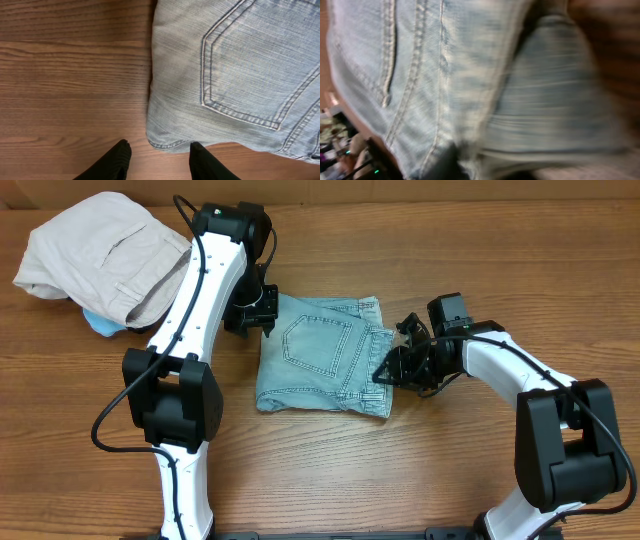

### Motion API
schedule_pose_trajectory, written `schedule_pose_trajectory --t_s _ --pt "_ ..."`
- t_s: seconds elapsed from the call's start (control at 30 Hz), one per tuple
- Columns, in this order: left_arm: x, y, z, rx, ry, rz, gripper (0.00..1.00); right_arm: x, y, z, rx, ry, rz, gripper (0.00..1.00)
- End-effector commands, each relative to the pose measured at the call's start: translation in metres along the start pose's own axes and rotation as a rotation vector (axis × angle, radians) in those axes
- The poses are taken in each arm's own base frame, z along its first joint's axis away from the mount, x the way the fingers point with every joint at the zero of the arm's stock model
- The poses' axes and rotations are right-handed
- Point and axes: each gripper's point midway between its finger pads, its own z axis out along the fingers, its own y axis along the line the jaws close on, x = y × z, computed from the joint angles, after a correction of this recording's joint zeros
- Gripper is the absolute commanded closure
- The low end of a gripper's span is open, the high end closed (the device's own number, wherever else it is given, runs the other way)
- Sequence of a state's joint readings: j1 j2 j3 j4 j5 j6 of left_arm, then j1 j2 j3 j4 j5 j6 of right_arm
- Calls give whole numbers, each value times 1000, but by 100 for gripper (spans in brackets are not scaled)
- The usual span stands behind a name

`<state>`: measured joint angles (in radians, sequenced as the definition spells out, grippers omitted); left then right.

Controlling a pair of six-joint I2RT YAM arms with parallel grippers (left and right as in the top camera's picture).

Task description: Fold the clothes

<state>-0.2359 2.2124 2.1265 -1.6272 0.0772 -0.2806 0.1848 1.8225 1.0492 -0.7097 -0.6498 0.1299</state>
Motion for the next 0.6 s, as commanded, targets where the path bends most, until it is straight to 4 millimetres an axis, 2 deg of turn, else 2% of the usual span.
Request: schedule_pose_trajectory --t_s 0.0,0.17,0.3,0.43,0.5,0.57 --pt "1 0 -3 -10 -13 30 56 -11 33 -18 -84 -17 -60 91" --pt "-2 2 -3 -25 -26 30 53 -25 85 -58 -100 -96 -305 94" --pt "-4 2 -3 -24 -33 31 52 -24 137 -75 -161 -139 -531 96" --pt "-5 18 -4 -99 -45 -38 51 -12 174 -65 -186 -129 -703 96" --pt "-6 33 -5 -144 -47 -108 51 -13 180 -54 -131 -145 -757 96" --pt "-6 49 -7 -166 -46 -195 56 -18 183 -47 -76 -171 -812 96"
